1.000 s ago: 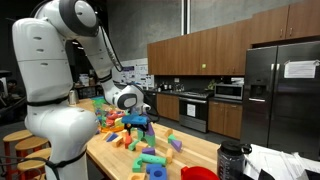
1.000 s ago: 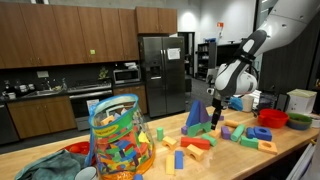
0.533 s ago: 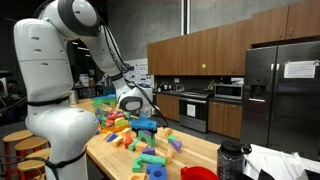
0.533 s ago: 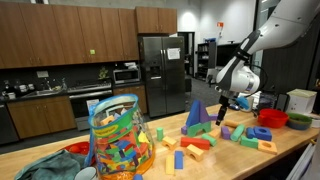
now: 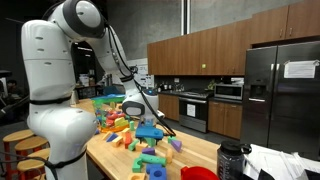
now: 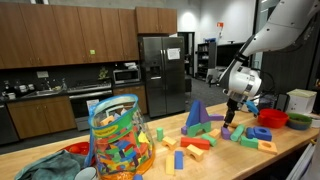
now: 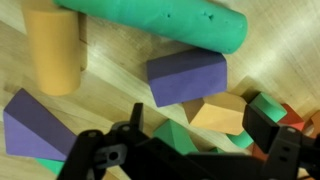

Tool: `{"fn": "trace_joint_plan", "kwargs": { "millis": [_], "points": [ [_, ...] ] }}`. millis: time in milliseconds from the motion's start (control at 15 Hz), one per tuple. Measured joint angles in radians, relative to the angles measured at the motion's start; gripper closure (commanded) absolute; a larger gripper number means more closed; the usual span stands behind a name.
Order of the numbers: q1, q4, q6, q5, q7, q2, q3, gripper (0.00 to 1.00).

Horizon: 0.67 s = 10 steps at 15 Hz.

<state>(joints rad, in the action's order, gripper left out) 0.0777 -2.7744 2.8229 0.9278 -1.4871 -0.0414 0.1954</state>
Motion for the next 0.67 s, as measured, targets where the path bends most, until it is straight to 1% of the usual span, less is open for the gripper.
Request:
{"fn": "trace_joint_plan", "kwargs": {
  "millis": [200, 467, 667],
  "points": [
    [-0.009, -0.001, -0.004, 0.092, -0.139, 0.029, 0.007, 0.00],
    [-0.026, -0.002, -0.072, 0.095, -0.298, 0.062, 0.023, 0.00],
    [-0.042, -0.001, -0.109, 0.095, -0.381, 0.068, 0.045, 0.00]
  ]
}}
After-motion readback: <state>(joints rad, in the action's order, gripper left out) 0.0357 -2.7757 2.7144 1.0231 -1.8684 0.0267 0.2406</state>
